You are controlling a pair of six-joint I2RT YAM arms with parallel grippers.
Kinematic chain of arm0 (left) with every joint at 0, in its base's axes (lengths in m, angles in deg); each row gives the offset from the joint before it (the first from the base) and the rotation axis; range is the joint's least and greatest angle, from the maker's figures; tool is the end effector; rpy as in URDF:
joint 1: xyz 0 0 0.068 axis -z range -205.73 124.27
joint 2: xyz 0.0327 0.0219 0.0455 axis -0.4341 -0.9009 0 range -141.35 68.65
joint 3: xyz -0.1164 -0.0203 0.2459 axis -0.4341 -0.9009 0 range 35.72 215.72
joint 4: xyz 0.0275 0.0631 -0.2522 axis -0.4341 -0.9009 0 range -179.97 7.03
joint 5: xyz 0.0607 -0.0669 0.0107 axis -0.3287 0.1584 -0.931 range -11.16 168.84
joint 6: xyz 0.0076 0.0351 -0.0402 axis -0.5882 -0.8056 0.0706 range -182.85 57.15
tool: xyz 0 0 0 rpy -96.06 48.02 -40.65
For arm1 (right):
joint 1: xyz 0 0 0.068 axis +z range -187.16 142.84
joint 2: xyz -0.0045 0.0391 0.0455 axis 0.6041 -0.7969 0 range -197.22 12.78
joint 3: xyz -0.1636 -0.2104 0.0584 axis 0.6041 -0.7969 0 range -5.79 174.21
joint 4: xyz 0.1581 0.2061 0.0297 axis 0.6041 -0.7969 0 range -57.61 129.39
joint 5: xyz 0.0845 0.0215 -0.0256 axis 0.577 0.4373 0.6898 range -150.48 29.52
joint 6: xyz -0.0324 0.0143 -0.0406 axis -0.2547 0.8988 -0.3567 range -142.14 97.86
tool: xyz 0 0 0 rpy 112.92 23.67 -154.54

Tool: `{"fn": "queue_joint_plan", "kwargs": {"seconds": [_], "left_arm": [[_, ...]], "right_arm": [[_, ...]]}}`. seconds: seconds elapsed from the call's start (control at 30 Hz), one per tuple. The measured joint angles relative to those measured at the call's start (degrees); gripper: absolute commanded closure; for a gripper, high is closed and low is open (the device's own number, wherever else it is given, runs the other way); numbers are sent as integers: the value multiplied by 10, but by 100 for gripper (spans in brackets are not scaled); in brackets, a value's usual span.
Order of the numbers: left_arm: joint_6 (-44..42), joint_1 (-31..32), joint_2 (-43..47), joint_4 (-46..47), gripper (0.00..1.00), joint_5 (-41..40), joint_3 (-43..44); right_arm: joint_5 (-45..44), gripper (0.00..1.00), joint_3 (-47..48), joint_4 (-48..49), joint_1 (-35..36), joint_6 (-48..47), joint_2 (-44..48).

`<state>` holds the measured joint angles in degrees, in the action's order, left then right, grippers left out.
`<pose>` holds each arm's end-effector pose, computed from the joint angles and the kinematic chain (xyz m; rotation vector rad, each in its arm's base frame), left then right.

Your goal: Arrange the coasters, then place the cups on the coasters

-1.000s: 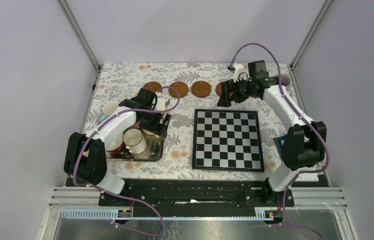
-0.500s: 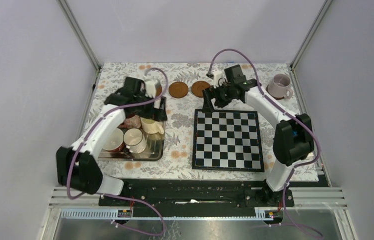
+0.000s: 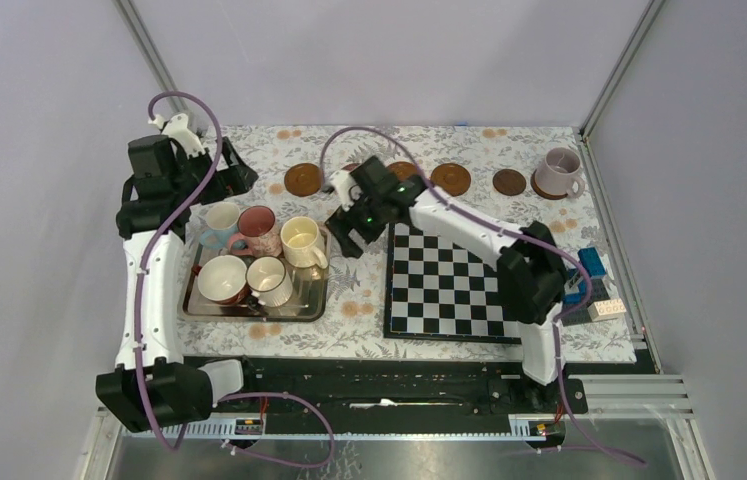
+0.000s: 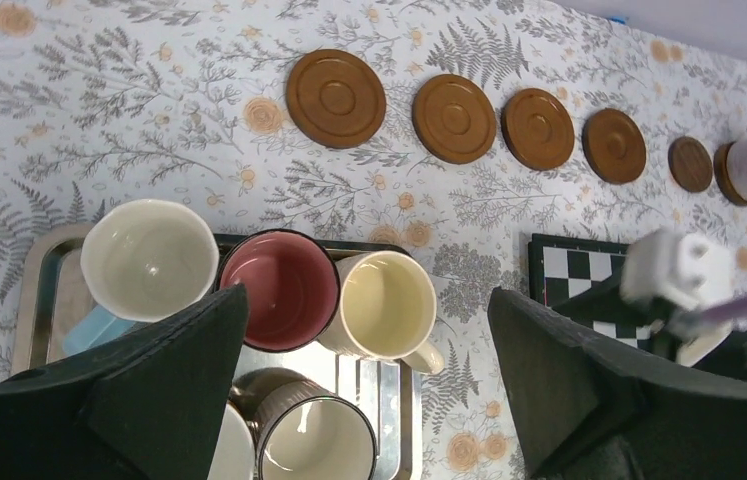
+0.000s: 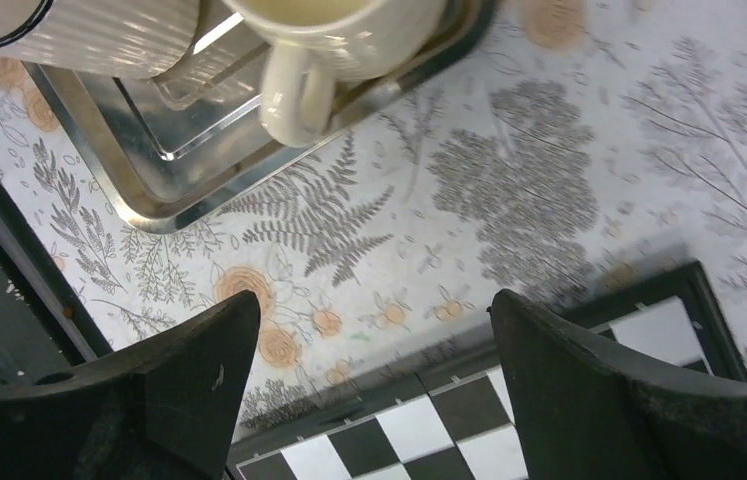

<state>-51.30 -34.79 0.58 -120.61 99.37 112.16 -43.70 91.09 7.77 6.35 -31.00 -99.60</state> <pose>0.2476 0.0269 0.4010 -0.1534 2.0646 -0.3990 0.3166 0.3146 0.2708 -1.2028 2.1261 0.6286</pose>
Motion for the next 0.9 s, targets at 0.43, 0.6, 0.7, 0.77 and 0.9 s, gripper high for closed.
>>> {"fn": "queue_joint_plan", "kwargs": {"seconds": [0.43, 0.6, 0.7, 0.77, 0.9], "left_arm": [[55, -27, -1, 14, 1, -9, -9], [59, -29, -5, 14, 1, -19, -9], [63, -30, -5, 14, 1, -24, -10], [64, -30, -5, 15, 1, -28, -11], [65, -31, -4, 19, 1, -33, -15]], "right_arm": [[-76, 10, 110, -19, 88, 8, -114], [-83, 14, 200, -37, 97, 15, -182], [-88, 20, 240, -45, 105, 17, -219], [-95, 22, 252, -50, 110, 18, -237], [-104, 25, 254, -53, 116, 29, -257]]}}
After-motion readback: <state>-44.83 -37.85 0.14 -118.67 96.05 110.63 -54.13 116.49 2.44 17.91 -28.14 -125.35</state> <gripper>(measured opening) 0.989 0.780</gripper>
